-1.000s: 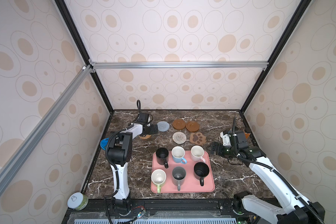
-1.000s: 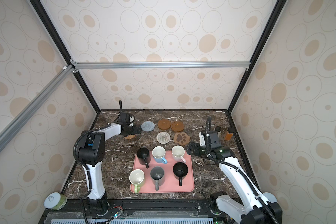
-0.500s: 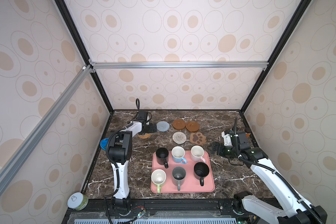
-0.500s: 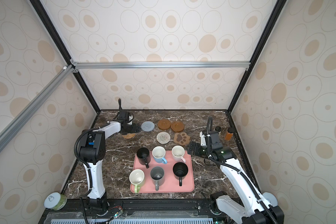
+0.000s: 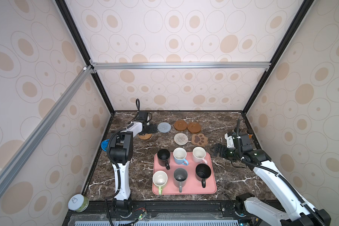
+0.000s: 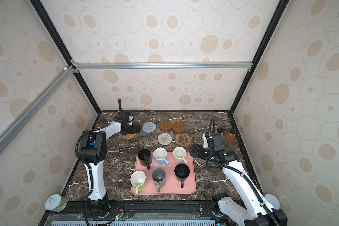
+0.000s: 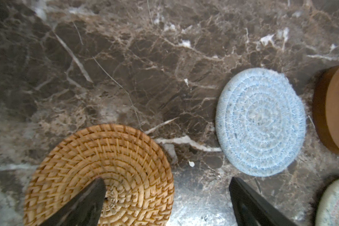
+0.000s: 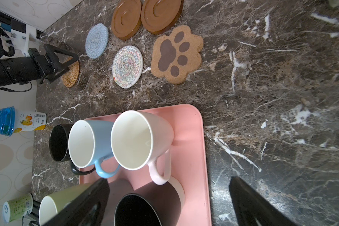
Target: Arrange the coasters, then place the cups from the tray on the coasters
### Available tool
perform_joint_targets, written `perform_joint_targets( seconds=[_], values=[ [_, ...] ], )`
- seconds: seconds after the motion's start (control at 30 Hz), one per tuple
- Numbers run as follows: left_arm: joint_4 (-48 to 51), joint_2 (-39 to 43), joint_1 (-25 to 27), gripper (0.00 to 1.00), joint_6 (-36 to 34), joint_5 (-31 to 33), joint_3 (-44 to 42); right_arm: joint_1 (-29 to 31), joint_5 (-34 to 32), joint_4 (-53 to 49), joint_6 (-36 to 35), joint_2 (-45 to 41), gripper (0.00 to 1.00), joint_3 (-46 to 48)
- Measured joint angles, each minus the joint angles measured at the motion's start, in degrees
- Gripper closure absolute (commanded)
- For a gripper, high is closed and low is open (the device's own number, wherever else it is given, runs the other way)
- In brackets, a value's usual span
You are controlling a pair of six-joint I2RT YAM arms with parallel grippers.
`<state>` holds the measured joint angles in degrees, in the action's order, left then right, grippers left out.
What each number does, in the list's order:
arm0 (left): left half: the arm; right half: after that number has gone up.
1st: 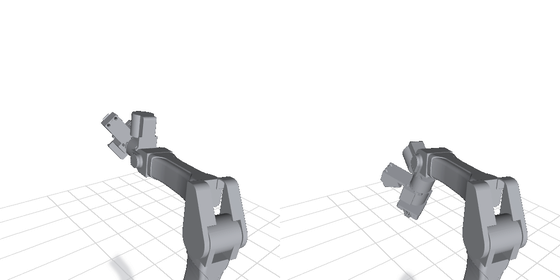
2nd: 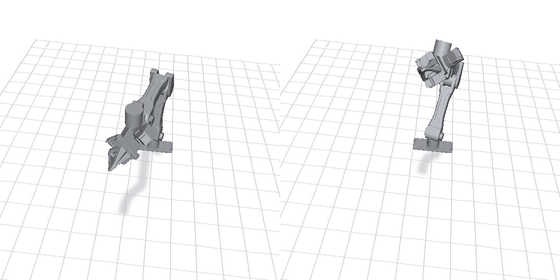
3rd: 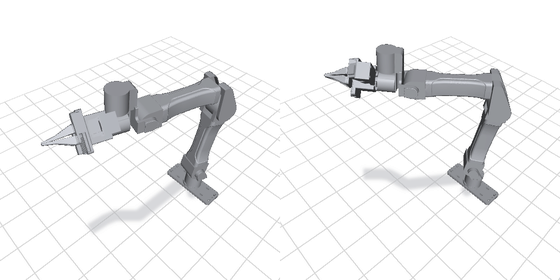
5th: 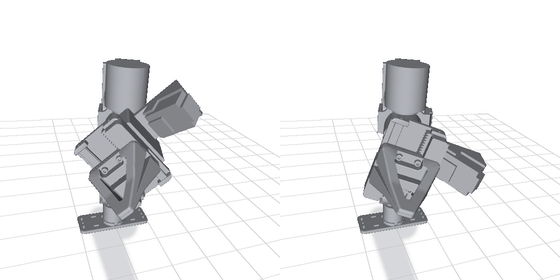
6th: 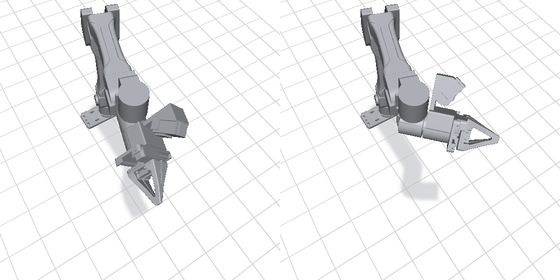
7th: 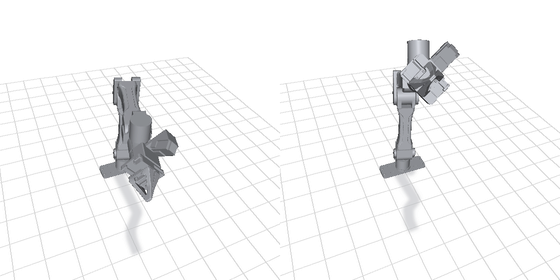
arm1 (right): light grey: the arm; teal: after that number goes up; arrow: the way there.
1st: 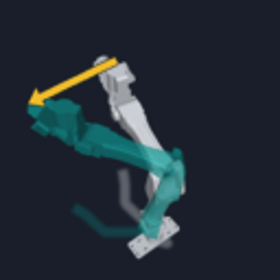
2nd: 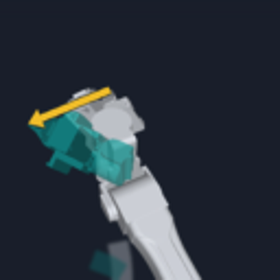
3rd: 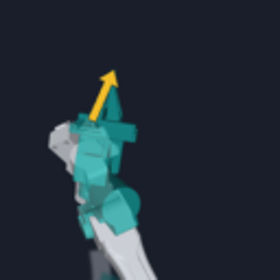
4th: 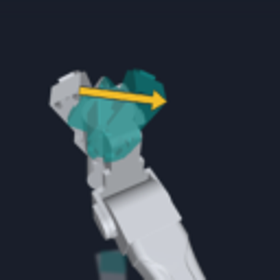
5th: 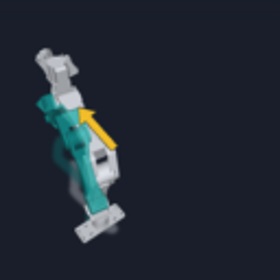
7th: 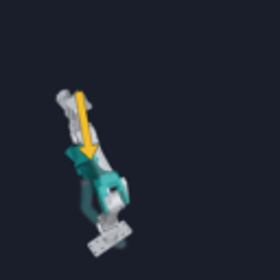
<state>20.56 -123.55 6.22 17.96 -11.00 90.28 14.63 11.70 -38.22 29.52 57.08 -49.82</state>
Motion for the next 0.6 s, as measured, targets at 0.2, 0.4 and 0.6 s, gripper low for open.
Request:
perform_joint_targets(
  seconds=[0.2,0.4,0.6],
  values=[
    [0.07,0.0,-0.13,0.0,-0.26,-0.24,-0.02,0.0,-0.13,0.09,0.68,0.0,0.0,0.11],
    [-1.25,0.55,-0.15,0.0,-0.39,-0.63,-1.36,0.0,-0.11,0.17,1.33,0.0,0.01,0.9],
    [-1.79,1.07,-0.39,0.0,0.07,-1.95,-1.99,0.0,0.0,0.66,1.7,0.0,0.01,0.9]
  ],
)
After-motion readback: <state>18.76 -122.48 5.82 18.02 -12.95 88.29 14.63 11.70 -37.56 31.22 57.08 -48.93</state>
